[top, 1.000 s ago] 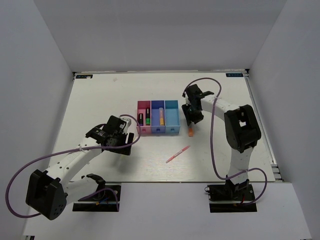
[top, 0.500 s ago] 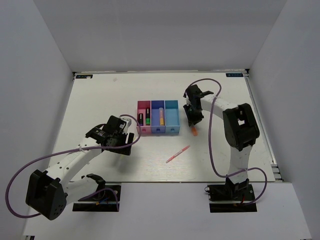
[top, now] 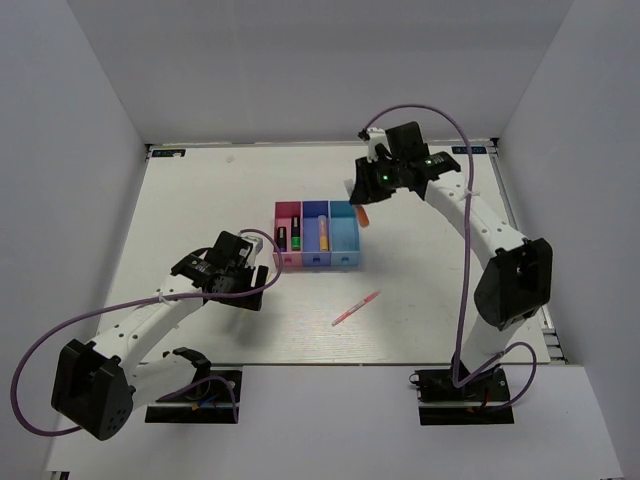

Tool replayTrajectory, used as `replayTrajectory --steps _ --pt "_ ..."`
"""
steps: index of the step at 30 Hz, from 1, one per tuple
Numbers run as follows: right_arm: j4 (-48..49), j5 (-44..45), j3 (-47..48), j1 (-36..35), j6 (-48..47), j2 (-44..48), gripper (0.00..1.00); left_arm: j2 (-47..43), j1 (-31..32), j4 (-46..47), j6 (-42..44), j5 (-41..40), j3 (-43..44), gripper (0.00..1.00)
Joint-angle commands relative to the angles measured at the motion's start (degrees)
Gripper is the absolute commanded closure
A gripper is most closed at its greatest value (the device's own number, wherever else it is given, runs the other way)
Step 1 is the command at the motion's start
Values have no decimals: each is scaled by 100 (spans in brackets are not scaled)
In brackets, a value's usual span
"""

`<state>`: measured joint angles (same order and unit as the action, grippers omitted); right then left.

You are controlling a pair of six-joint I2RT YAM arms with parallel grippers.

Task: Sort the stationery into containers
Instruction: Place the stationery in the storage box.

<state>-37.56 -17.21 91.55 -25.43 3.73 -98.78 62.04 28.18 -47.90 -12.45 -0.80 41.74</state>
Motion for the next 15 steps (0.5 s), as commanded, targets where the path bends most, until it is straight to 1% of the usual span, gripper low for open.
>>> replayTrajectory --steps 1,2,4,5,6,9,11,12,14,15 --pt "529 -1432 319 -207 382 -527 100 -113 -24 88 41 71 19 16" --pt "1087 -1547 346 -243 636 -719 100 -122 -32 97 49 71 10 16" --pt "1495 -1663 399 -348 874 -1045 100 -113 -32 105 32 71 10 16" --pt "2037 -1723 382 -418 919 -1125 100 -122 -32 131 49 62 10 16" --pt "2208 -1715 399 -497 928 -1334 100 -105 -32 123 41 45 1 16" --pt "2840 -1505 373 -647 876 -1512 100 -70 -32 132 41 19 -8 16" --pt "2983 -1243 355 -709 779 -1653 94 -52 -32 140 49 18 -7 16" --pt "3070 -1206 381 -770 674 -1705 87 -26 -32 123 67 18 19 16" --pt "3071 -1153 381 -814 586 -1811 81 -8 -32 132 67 18 19 16" --pt "3062 -1092 390 -849 551 -1820 72 27 -32 132 58 10 27 16"
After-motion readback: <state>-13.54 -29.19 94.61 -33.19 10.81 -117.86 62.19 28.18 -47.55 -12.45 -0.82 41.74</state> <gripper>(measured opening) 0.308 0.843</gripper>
